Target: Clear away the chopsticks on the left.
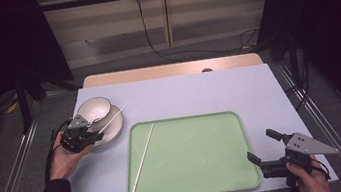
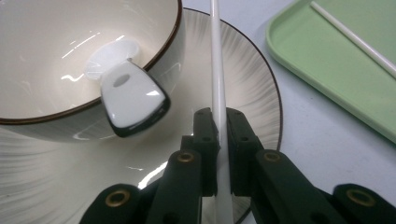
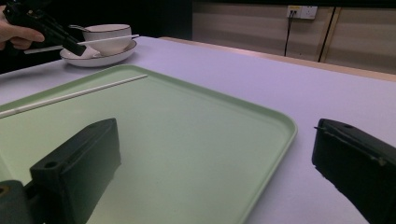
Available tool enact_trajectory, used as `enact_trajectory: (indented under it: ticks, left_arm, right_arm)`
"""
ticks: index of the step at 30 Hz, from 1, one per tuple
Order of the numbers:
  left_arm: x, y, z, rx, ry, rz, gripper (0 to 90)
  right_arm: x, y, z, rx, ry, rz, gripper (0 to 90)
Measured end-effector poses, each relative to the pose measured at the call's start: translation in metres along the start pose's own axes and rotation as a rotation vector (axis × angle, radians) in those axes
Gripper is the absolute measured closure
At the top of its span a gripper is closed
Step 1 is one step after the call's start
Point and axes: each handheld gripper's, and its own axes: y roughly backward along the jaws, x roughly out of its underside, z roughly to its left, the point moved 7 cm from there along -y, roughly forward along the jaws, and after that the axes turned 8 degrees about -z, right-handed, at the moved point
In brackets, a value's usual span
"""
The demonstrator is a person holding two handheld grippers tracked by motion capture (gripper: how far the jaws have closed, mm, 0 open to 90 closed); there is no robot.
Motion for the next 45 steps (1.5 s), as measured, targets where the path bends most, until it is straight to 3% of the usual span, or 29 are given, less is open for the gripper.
enact_trajectory:
  ticks: [4, 5, 12, 13, 16, 19, 21, 23, 26, 29, 32, 36, 38, 39, 41, 45]
  left_arm:
    - [-0.002, 0.002, -0.005, 0.005, -0.001, -0.004, 84.4]
    - [-0.003, 0.003, -0.006, -0.008, 0.004, -0.017, 84.4]
    - [-0.005, 0.009, -0.014, 0.014, 0.042, -0.012, 84.4]
    - [-0.006, 0.01, -0.017, 0.02, 0.063, -0.023, 84.4]
    - [-0.01, 0.014, -0.021, 0.013, 0.058, -0.044, 84.4]
    - [-0.014, 0.019, -0.026, 0.011, 0.082, -0.065, 84.3]
    - [-0.015, 0.02, -0.026, -0.022, 0.093, -0.074, 84.3]
    - [-0.015, 0.022, -0.028, -0.005, 0.123, -0.079, 84.3]
    - [-0.016, 0.024, -0.032, 0.009, 0.135, -0.094, 84.4]
    - [-0.014, 0.026, -0.035, -0.004, 0.147, -0.101, 84.4]
    - [-0.013, 0.03, -0.04, -0.02, 0.124, -0.112, 84.4]
    - [-0.013, 0.035, -0.048, -0.025, 0.149, -0.118, 84.4]
    - [-0.012, 0.036, -0.05, -0.064, 0.132, -0.102, 84.5]
    - [-0.012, 0.035, -0.053, -0.044, 0.16, -0.111, 84.5]
    - [-0.011, 0.034, -0.056, -0.059, 0.144, -0.086, 84.5]
    - [-0.012, 0.034, -0.066, -0.035, 0.165, -0.099, 84.5]
  right_arm:
    - [0.0, 0.0, 0.0, -0.002, -0.002, 0.002, 0.8]
    - [0.0, 0.0, 0.0, -0.001, 0.0, 0.002, 0.8]
    - [0.0, 0.0, 0.0, 0.001, -0.002, -0.002, 0.8]
    - [0.0, 0.0, 0.0, 0.004, -0.002, -0.005, 0.8]
    - [0.0, 0.001, -0.001, -0.002, -0.001, -0.002, 0.8]
    - [-0.001, 0.0, 0.0, -0.002, -0.003, -0.004, 0.8]
    - [-0.001, 0.001, 0.0, -0.001, -0.004, -0.009, 0.8]
    - [-0.002, 0.001, 0.0, 0.002, -0.006, -0.015, 0.9]
    - [-0.003, 0.001, -0.001, 0.004, -0.004, -0.017, 1.0]
    - [-0.003, 0.002, -0.002, 0.006, -0.005, -0.019, 1.1]
    - [-0.003, 0.002, -0.002, 0.008, -0.005, -0.02, 1.1]
    - [-0.003, 0.002, -0.001, 0.004, 0.0, -0.019, 1.0]
    - [-0.004, 0.002, -0.001, 0.003, -0.002, -0.022, 1.1]
    - [-0.004, 0.002, -0.001, 0.003, -0.002, -0.022, 1.1]
    - [-0.004, 0.002, 0.0, 0.008, 0.0, -0.024, 1.1]
    - [-0.005, 0.003, 0.0, 0.004, 0.005, -0.026, 1.1]
